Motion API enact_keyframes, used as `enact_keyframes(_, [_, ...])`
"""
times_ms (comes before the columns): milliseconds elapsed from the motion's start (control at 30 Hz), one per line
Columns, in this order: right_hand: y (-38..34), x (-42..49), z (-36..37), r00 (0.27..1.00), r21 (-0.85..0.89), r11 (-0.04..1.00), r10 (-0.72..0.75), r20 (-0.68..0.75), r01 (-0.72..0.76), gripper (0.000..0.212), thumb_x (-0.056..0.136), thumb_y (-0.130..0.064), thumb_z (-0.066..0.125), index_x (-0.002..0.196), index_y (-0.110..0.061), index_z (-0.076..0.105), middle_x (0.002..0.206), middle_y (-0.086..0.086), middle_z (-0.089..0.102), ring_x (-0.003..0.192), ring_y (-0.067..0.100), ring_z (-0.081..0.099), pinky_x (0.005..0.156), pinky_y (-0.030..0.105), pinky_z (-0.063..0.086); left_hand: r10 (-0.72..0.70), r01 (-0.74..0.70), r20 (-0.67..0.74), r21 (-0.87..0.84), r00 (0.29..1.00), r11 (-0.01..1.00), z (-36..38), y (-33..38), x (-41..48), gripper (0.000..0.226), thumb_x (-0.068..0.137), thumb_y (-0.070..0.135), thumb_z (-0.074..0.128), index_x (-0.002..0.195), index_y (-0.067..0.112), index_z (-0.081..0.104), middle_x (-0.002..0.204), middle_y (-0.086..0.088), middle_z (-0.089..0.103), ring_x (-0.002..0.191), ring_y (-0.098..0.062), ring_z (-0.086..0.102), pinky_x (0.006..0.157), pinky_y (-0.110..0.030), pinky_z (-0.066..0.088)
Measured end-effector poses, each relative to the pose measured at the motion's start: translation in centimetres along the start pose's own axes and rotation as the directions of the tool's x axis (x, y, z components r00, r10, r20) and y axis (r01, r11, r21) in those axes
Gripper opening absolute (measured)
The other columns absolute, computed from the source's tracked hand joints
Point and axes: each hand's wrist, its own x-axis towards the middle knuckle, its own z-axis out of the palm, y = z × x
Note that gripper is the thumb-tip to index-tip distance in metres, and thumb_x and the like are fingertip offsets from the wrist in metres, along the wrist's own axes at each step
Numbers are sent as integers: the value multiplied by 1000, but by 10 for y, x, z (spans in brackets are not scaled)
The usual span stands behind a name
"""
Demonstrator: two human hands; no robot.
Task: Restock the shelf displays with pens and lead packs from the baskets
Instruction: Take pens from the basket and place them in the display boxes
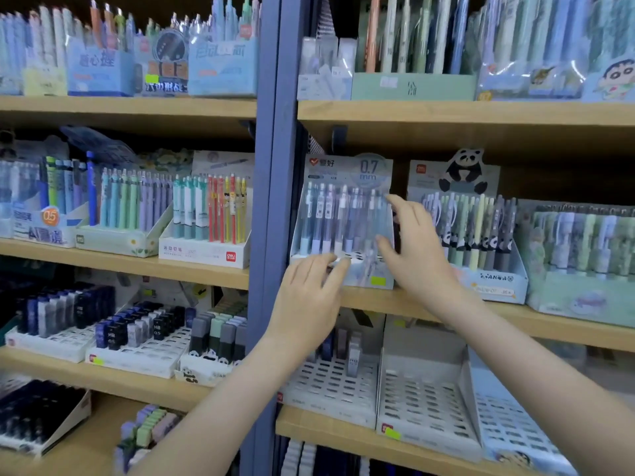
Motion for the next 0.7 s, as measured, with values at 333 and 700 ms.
enact_keyframes(333, [36, -245, -3, 920, 100, 994, -83, 383, 48, 37, 94, -28, 46, 129, -15, 49, 115, -6, 53, 110, 3, 45, 97, 5, 27, 62, 144, 490, -372, 869, 917, -3, 110, -180, 32, 91, 16, 49, 118, 3, 60, 111, -11, 62, 99, -25, 56, 83, -31, 43])
enact_keyframes(700, [172, -588, 8, 364, -351, 837, 510, 780, -420, 40, 94, -23, 52, 132, -12, 49, 120, 11, 59, 109, 30, 58, 94, 31, 42, 406, 264, 817, -532, 410, 804, 18, 255, -420, 40, 88, 33, 39, 123, 20, 55, 116, 2, 64, 106, -15, 56, 90, -27, 44])
